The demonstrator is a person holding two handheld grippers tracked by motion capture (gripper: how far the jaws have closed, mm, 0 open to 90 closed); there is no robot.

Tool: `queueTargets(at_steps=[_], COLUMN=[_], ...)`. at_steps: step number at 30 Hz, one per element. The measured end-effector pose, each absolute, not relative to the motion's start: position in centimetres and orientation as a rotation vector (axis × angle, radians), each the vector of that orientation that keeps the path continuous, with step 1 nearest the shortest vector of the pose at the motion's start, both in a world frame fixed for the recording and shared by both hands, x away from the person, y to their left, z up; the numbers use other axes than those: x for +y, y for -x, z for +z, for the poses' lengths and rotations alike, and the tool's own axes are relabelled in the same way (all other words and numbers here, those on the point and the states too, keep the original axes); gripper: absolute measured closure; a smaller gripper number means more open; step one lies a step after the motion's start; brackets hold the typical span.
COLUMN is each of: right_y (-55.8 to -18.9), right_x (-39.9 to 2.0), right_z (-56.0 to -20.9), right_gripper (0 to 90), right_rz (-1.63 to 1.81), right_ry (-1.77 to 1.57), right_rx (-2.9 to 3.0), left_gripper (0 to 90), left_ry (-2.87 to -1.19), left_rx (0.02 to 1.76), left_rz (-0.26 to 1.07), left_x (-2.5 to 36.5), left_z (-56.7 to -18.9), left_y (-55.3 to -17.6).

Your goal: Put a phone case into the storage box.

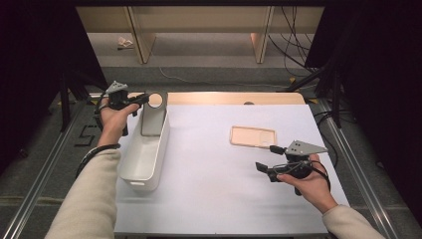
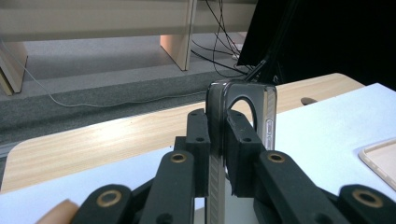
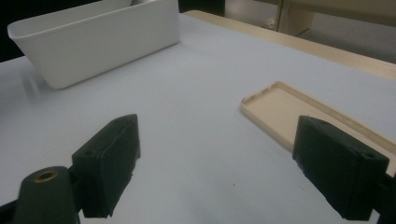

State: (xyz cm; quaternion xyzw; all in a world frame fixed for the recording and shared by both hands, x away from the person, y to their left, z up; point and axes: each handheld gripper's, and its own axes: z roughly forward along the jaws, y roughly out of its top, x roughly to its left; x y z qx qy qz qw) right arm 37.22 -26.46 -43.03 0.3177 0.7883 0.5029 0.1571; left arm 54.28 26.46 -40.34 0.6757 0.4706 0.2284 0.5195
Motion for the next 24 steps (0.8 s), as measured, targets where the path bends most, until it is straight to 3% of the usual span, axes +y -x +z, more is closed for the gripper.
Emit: queueTargets(at_steps=[16, 24], right_y=[-37.2, -37.2], right_x=[-26.4, -26.4], right_z=[-43.1, -43.1], right_gripper=[16.1, 16.1], right_rz=[1.439, 1.438], right_ry=[-0.907, -0.906], right_rx=[2.26, 2.261], left_gripper=[75.1, 62.6], left_ry=[-1.659, -1.704], left_rx=[1.196, 1.246], left_rz=[0.566, 0.575], left_x=[26.8, 26.6], left_z=[-41.6, -41.3], left_y=[-54.5, -54.7])
